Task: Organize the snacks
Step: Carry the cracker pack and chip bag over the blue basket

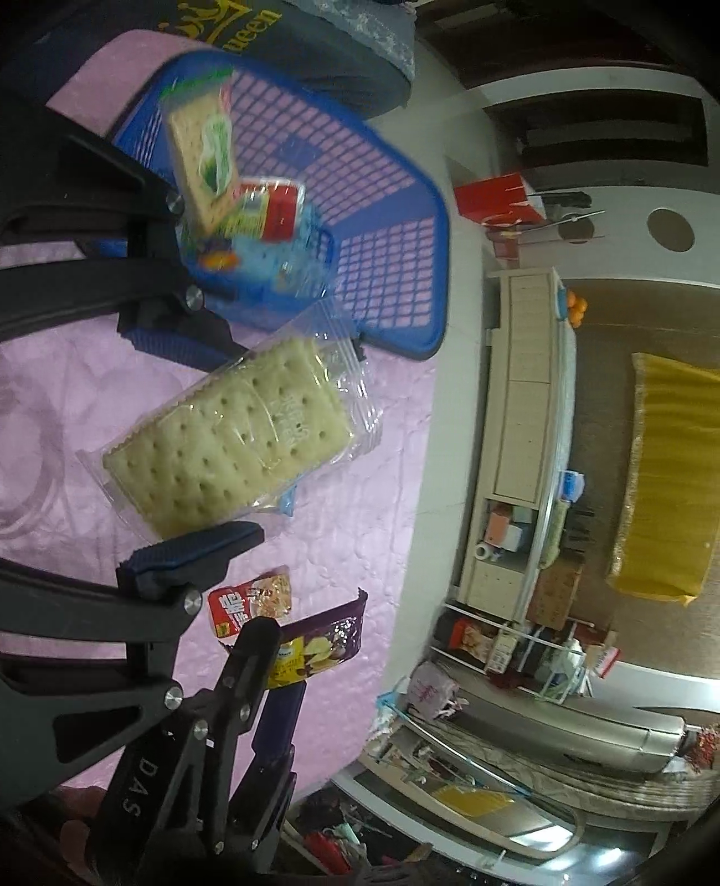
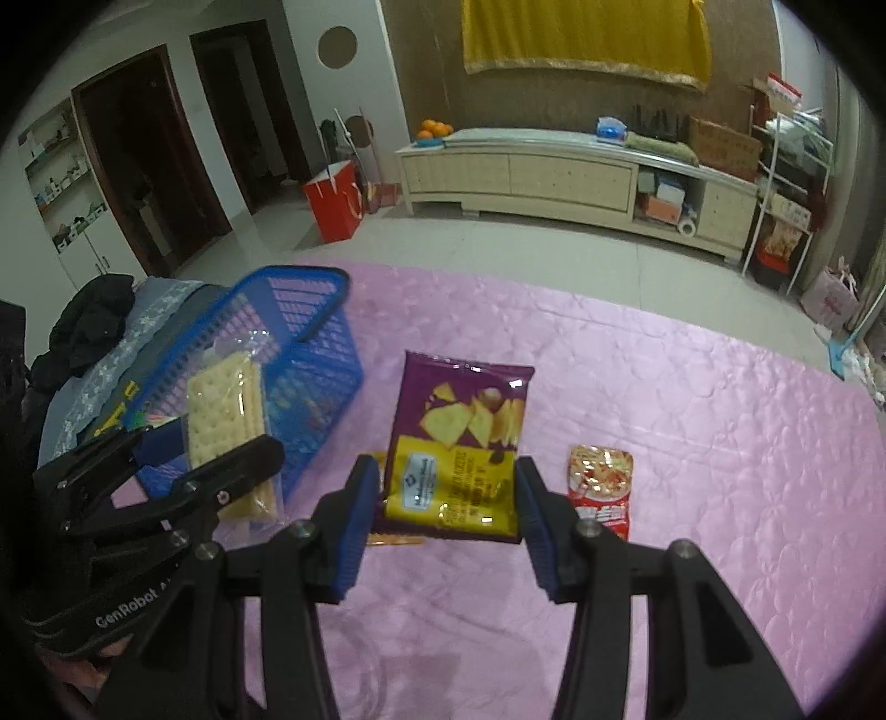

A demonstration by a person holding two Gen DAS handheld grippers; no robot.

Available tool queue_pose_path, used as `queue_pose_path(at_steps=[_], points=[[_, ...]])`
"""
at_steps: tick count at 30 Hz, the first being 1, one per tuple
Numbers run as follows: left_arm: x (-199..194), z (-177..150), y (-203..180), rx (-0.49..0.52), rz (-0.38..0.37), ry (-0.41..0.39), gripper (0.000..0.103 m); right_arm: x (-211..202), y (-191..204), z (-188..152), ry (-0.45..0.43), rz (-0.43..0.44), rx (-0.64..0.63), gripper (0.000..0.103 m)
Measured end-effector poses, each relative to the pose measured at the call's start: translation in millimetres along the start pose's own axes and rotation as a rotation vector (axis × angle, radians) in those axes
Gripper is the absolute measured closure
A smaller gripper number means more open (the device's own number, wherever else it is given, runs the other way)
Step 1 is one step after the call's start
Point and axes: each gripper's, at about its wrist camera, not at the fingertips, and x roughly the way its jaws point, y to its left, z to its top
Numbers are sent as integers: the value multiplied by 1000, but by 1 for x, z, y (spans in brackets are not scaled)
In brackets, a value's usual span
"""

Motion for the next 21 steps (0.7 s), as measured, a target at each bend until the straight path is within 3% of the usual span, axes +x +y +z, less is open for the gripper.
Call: queue_pose_path(at_steps=[11, 21], points=[[-55, -2, 60, 20, -14, -52, 52, -10, 68, 8, -21, 22, -55, 49], [-71, 4, 123, -8, -4, -58, 52, 10, 127, 22, -10, 64, -118, 49]])
